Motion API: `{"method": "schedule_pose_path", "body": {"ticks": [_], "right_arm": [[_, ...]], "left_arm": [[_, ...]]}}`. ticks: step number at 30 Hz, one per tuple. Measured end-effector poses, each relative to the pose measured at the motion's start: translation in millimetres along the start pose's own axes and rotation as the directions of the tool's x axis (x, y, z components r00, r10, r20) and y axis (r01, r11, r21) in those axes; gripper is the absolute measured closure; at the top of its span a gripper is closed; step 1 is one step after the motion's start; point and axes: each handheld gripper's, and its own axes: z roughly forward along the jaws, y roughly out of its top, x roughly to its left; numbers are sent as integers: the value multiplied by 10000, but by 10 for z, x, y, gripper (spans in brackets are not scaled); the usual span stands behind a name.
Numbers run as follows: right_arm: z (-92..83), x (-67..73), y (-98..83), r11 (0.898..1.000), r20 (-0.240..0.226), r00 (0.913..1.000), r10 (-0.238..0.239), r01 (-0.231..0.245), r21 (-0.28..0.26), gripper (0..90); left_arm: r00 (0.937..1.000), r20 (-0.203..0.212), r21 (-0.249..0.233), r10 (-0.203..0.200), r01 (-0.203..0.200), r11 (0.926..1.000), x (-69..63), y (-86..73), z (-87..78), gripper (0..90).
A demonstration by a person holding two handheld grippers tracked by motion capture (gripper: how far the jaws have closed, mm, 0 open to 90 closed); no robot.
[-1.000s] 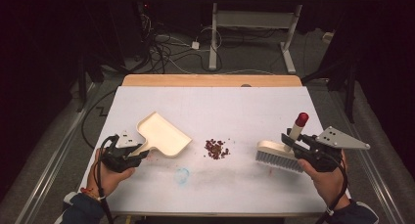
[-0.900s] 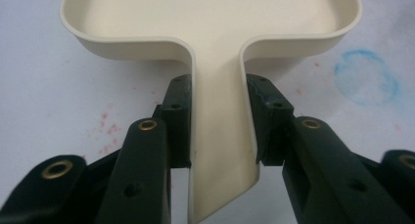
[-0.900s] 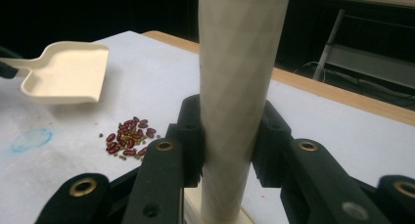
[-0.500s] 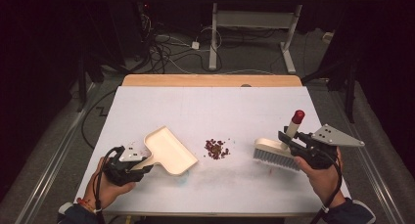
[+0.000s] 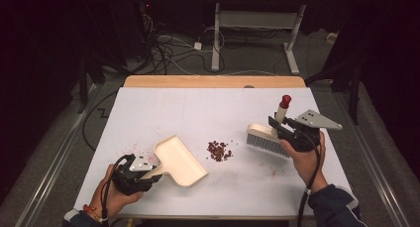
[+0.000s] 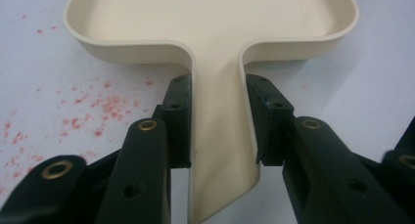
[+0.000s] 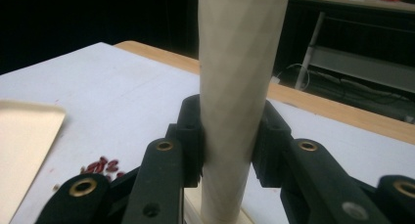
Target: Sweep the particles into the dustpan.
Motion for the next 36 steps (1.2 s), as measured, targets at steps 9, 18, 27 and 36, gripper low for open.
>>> {"method": "schedule_pose_path", "body": {"ticks": [9,18,27,36], "right_arm": [[605,239,66,9999,1170,9931,1,14,-127,701],[835,532,52,9995,1235,9920,-256,278,-164,701],[787,915,-12,9982,554,9969,-552,563,-198,695],[728,1152,-5,9983,0,9984,-568,568,-145,694]], "left_arm": [[9995,-236,62,194,-193,9998,-111,31,82,638],[9997,-30,43,229,-229,9997,-169,46,124,638],[9998,134,393,-176,171,9991,-221,69,201,638],[9992,176,506,-356,347,9981,-308,124,233,638]]}}
